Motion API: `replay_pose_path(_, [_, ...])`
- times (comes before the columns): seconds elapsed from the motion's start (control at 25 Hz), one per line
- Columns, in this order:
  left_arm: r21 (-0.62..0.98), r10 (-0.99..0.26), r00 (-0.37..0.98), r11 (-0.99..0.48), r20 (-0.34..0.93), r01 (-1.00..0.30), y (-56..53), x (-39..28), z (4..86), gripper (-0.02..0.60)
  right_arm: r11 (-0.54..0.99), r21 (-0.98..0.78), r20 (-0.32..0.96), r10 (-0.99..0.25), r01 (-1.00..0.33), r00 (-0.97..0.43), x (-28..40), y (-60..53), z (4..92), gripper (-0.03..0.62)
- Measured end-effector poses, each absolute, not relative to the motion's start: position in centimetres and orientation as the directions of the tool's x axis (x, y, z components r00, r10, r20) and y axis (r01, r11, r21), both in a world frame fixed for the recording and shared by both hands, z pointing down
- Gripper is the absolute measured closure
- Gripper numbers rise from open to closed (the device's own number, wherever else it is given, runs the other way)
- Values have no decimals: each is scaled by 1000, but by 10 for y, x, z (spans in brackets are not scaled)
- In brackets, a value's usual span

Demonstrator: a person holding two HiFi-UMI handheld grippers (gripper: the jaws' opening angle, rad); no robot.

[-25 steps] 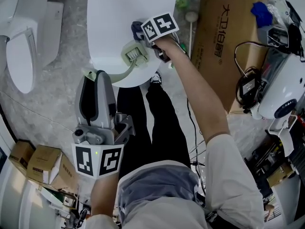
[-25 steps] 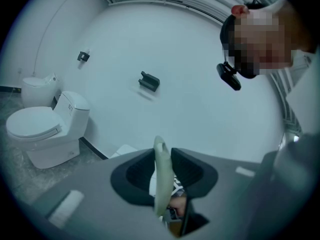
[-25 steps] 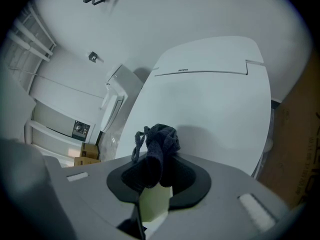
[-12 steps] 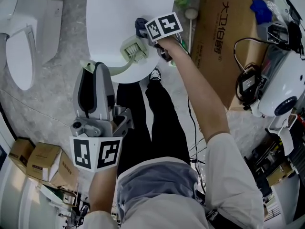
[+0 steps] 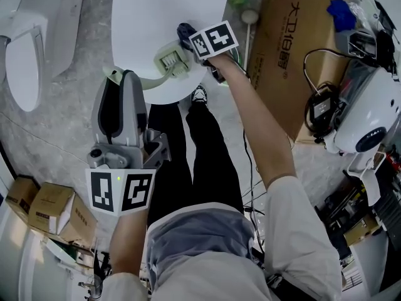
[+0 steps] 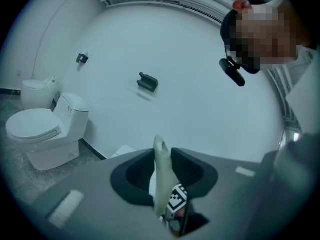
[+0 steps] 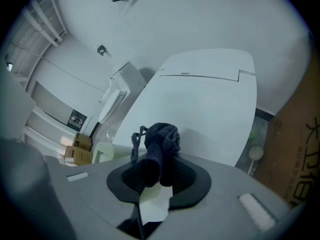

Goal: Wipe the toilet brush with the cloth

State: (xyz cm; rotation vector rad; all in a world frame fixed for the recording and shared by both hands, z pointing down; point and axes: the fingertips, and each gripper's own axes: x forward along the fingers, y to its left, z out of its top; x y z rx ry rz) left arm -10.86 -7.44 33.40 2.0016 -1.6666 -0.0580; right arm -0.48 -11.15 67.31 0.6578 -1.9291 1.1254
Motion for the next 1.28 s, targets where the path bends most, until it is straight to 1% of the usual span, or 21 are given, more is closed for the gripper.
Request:
replay_pose_path(0.24, [414, -926, 234, -97, 295, -905, -75, -106, 333, 581, 530, -446, 850, -2, -721, -527, 2, -87, 675, 513])
replay_pose_path(0.68, [411, -927, 230, -94, 296, -907, -74, -105, 333, 581, 579, -419, 862, 12, -699, -507, 7, -71, 674, 513])
replay_pose_path(1.28, [405, -929, 222, -88, 297, -910, -75, -104, 335, 581, 541, -430, 867, 24, -723, -498, 19, -50, 680, 513])
